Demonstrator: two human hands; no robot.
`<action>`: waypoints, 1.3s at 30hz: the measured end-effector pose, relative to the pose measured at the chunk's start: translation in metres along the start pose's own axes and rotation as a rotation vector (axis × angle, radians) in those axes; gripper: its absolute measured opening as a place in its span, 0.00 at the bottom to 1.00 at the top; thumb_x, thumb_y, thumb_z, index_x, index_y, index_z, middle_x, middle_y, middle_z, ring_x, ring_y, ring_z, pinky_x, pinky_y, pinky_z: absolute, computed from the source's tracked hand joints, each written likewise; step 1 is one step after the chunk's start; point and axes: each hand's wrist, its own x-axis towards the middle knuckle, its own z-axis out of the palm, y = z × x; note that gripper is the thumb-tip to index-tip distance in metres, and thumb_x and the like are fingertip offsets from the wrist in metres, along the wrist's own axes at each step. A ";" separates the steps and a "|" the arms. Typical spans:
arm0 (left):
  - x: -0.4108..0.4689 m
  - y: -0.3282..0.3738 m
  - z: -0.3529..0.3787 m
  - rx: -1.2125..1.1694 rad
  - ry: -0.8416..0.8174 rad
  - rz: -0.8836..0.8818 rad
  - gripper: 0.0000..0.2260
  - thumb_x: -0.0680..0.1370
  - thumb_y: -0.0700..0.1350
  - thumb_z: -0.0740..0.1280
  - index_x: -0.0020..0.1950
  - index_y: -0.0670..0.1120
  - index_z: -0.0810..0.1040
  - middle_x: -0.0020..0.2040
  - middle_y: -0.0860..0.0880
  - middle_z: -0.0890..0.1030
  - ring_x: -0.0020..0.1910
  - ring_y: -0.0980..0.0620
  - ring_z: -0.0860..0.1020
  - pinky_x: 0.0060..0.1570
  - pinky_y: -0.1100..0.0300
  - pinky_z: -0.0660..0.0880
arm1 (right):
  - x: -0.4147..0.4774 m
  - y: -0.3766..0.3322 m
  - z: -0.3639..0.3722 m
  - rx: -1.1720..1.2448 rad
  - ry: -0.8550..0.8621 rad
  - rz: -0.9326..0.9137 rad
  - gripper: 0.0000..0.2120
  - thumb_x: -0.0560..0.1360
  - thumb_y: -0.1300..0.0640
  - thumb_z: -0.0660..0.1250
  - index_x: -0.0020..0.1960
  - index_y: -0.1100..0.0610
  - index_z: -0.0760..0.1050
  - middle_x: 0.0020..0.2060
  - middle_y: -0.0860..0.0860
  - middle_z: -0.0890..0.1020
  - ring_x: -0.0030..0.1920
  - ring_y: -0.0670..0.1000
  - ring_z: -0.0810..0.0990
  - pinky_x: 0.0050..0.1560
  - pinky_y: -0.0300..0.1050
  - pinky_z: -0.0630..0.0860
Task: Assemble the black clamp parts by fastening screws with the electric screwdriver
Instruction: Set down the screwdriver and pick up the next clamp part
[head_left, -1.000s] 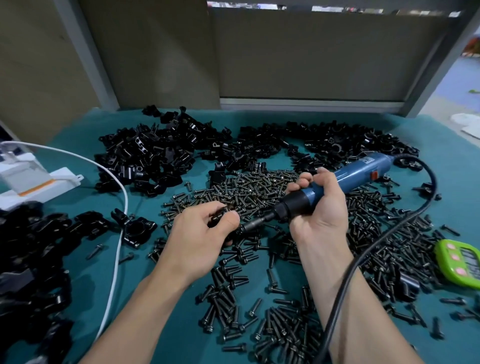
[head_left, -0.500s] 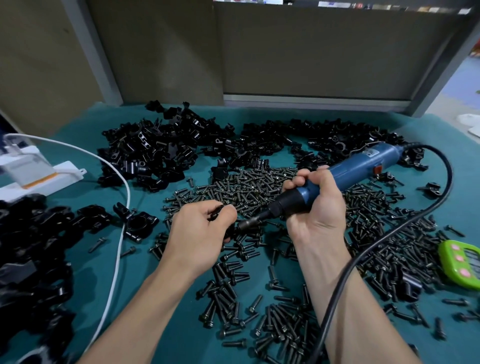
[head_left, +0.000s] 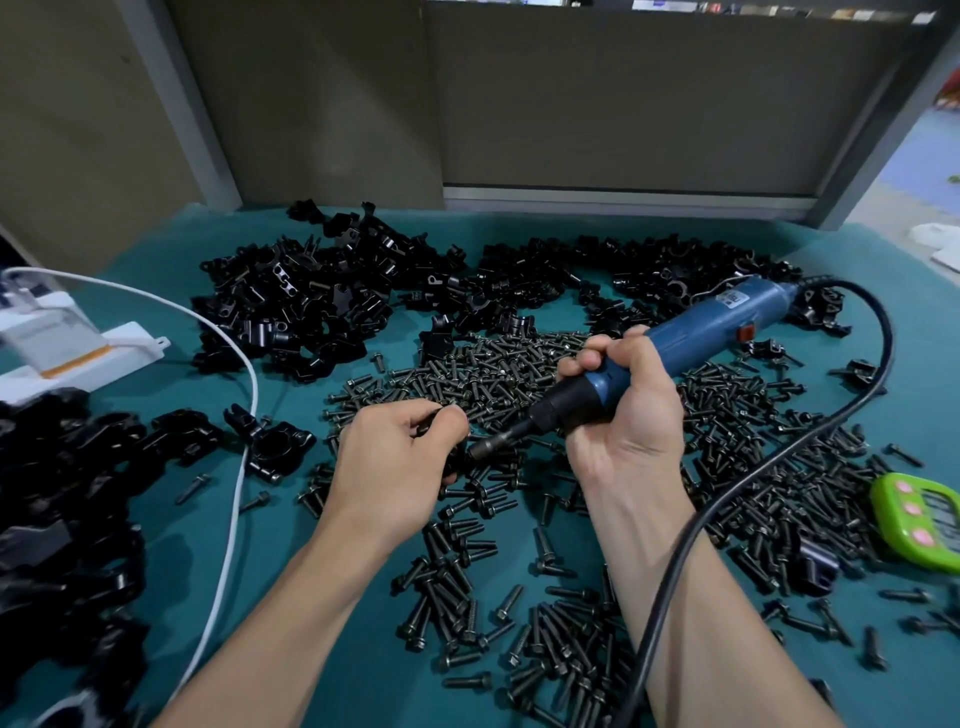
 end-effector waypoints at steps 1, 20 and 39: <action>0.000 0.000 0.000 0.008 0.004 -0.003 0.18 0.79 0.49 0.68 0.40 0.35 0.80 0.34 0.34 0.79 0.25 0.56 0.69 0.25 0.73 0.67 | 0.000 0.000 0.000 0.001 -0.002 0.002 0.14 0.76 0.74 0.57 0.49 0.56 0.69 0.32 0.54 0.77 0.28 0.49 0.73 0.32 0.43 0.75; 0.000 0.002 0.000 -0.027 0.023 -0.058 0.21 0.80 0.48 0.69 0.27 0.47 0.77 0.28 0.40 0.79 0.18 0.60 0.69 0.21 0.68 0.60 | -0.003 0.001 0.000 0.019 -0.042 0.015 0.14 0.76 0.74 0.57 0.50 0.56 0.70 0.33 0.54 0.77 0.29 0.49 0.74 0.33 0.44 0.76; 0.001 0.004 0.000 -0.080 -0.051 -0.162 0.22 0.80 0.54 0.68 0.27 0.47 0.77 0.28 0.46 0.83 0.28 0.43 0.78 0.35 0.53 0.72 | -0.007 -0.017 -0.004 -0.014 -0.302 0.120 0.22 0.68 0.71 0.61 0.58 0.54 0.73 0.36 0.50 0.75 0.32 0.47 0.72 0.41 0.43 0.75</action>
